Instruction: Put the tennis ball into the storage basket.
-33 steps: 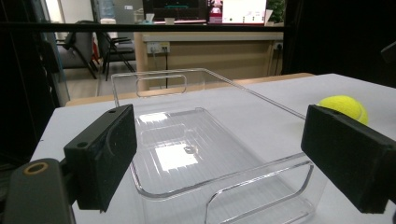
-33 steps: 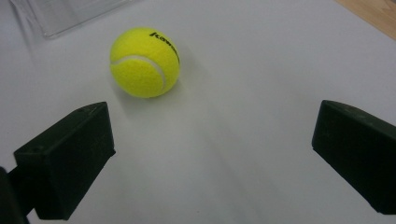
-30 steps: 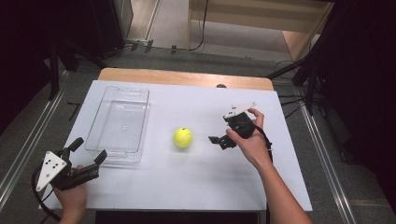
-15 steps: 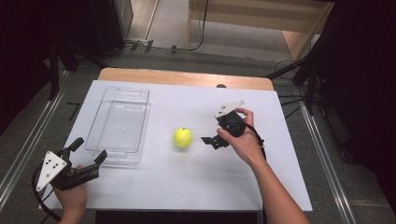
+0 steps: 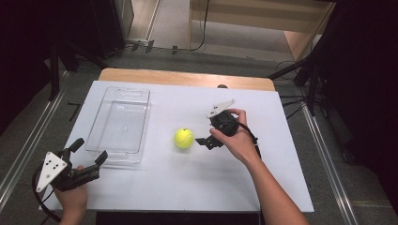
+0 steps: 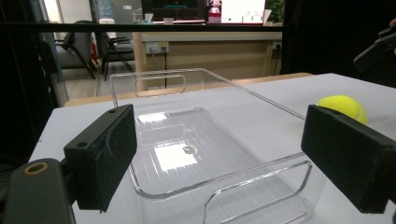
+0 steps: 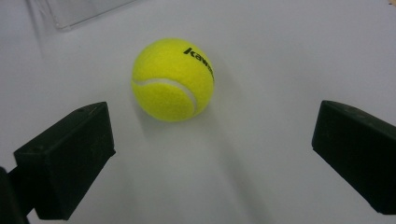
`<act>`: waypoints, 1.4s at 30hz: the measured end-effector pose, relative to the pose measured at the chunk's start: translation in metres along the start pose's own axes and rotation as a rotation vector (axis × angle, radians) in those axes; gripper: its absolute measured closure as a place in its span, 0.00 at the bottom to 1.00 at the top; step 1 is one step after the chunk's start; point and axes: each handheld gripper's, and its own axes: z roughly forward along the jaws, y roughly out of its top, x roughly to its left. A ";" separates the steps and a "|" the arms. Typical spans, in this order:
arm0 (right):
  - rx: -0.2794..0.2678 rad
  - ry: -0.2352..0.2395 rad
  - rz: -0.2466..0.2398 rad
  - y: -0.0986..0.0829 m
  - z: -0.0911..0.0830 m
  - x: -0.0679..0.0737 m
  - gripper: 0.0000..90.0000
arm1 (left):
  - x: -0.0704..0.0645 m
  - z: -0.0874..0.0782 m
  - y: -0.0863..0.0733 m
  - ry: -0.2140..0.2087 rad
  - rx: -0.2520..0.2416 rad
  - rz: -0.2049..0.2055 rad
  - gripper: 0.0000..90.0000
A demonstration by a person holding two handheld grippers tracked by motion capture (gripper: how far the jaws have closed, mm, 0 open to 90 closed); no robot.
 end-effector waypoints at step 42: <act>0.135 0.061 -0.094 0.038 0.052 0.019 0.00 | 0.001 0.000 0.000 -0.004 -0.003 -0.002 0.12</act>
